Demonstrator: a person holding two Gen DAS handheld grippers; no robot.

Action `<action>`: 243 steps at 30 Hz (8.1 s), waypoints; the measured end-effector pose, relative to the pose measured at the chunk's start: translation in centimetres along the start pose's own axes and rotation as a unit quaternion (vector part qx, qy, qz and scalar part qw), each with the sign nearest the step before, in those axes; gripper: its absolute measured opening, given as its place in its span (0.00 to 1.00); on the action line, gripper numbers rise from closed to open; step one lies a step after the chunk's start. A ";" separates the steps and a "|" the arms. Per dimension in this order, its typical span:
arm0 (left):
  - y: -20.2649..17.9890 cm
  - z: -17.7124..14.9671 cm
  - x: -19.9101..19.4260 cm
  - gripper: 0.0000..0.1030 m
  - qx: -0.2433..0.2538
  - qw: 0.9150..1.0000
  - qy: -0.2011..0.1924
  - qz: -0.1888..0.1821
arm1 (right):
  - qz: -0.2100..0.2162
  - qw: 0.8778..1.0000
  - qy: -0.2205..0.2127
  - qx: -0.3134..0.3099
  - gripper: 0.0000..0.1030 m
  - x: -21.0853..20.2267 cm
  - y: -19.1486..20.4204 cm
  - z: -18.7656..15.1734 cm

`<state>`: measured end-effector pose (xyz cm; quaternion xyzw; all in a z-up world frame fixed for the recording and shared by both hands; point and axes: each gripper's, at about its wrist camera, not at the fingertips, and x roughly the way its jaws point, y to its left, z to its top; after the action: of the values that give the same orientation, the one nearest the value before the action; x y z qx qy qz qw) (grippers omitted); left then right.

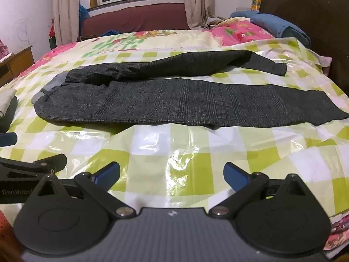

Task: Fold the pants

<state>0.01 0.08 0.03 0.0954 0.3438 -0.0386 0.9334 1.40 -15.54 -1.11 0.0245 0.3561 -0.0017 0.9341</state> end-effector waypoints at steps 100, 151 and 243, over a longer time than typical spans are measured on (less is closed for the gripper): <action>0.9 0.1 2.7 1.00 -0.016 0.999 0.031 -0.007 | 0.024 0.998 0.034 -0.036 0.90 2.3 1.9 0.5; 21.1 5.3 16.7 0.64 -0.179 0.982 -0.014 0.054 | 0.178 0.938 -0.033 -0.297 0.44 13.5 19.9 6.3; 24.3 13.7 15.9 0.17 0.170 0.979 0.080 -0.085 | 0.242 0.899 0.101 -0.351 0.05 20.5 6.7 26.1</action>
<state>24.09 20.92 3.58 0.2259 0.4126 -0.1679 0.8663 34.20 -9.82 5.03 -0.2190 0.4094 0.3519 0.8128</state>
